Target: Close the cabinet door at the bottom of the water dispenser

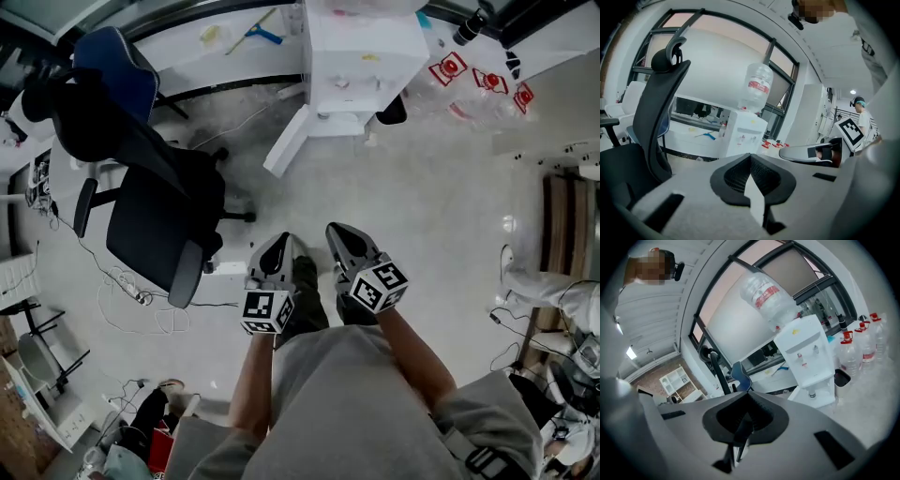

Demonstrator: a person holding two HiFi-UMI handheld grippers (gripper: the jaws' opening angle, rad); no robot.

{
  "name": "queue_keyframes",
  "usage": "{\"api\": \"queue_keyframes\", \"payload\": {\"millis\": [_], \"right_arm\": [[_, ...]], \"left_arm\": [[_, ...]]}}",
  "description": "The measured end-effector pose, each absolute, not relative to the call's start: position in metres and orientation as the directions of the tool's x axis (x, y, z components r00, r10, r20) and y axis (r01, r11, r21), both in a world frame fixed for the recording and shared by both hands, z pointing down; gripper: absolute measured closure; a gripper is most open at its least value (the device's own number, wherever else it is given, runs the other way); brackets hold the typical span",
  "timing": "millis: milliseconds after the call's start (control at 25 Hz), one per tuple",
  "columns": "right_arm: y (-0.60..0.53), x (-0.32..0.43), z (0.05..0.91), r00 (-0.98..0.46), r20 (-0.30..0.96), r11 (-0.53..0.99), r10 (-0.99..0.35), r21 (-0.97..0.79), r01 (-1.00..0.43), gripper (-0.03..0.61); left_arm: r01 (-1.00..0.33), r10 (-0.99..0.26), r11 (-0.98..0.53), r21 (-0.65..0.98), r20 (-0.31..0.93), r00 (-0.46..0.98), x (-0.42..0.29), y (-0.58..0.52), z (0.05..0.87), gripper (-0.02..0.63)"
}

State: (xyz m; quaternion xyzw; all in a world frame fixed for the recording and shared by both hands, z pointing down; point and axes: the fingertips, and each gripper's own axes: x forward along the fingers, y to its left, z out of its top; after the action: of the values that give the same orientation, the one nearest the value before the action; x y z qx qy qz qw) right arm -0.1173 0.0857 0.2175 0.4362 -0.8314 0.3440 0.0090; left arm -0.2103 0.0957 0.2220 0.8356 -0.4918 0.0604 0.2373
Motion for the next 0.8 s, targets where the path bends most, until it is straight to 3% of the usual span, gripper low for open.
{"api": "queue_keyframes", "payload": {"millis": [320, 520, 800], "right_arm": [[0.021, -0.14, 0.272, -0.557, 0.382, 0.339, -0.737, -0.503, -0.795, 0.571], [0.0, -0.15, 0.318, -0.611, 0.382, 0.475, -0.693, -0.396, -0.786, 0.571], [-0.025, -0.151, 0.388, -0.663, 0.33, 0.604, -0.672, -0.274, -0.748, 0.572]], "left_arm": [[-0.789, -0.726, -0.531, 0.31, 0.314, 0.612, -0.231, 0.045, 0.272, 0.609], [-0.79, -0.734, -0.559, 0.25, 0.293, 0.612, -0.232, 0.017, 0.316, 0.609], [-0.816, -0.744, -0.492, 0.302, 0.339, 0.575, -0.223, -0.009, 0.396, 0.609]]}}
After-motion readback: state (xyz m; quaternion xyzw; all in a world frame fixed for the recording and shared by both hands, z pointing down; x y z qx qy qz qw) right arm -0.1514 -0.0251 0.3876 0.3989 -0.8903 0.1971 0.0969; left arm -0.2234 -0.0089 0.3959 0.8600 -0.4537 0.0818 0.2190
